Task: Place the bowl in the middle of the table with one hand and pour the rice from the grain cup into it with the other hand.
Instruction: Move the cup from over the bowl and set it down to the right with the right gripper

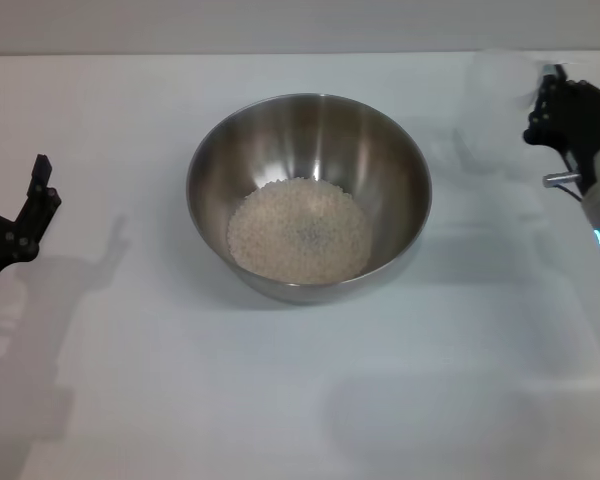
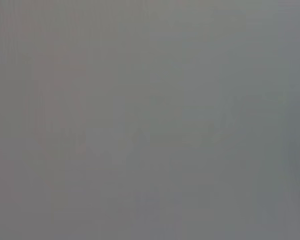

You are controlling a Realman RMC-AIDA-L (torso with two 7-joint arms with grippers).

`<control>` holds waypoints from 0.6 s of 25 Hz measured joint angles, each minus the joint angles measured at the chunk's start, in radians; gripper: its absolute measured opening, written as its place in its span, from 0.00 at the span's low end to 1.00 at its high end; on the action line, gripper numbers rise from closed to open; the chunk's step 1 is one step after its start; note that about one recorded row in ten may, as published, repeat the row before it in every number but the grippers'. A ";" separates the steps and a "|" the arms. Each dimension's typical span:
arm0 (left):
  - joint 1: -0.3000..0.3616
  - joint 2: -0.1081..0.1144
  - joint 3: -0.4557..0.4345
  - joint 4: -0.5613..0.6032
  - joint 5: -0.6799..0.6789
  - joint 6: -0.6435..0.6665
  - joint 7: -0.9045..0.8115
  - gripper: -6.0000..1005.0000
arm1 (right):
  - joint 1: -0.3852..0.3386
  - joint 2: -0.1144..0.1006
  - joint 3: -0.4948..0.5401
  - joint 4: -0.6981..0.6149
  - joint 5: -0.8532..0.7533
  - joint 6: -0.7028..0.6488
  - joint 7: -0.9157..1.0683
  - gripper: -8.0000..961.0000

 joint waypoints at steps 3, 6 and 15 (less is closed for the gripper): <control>-0.003 0.000 0.001 -0.001 0.000 -0.002 0.000 0.84 | 0.022 -0.001 -0.001 -0.012 -0.025 0.041 -0.004 0.01; -0.008 0.000 0.003 -0.002 0.000 -0.009 0.000 0.84 | 0.047 0.000 -0.001 -0.021 -0.054 0.091 -0.004 0.01; -0.010 0.000 0.005 -0.003 0.000 -0.012 0.000 0.84 | 0.070 0.001 -0.001 -0.021 -0.157 0.166 -0.004 0.01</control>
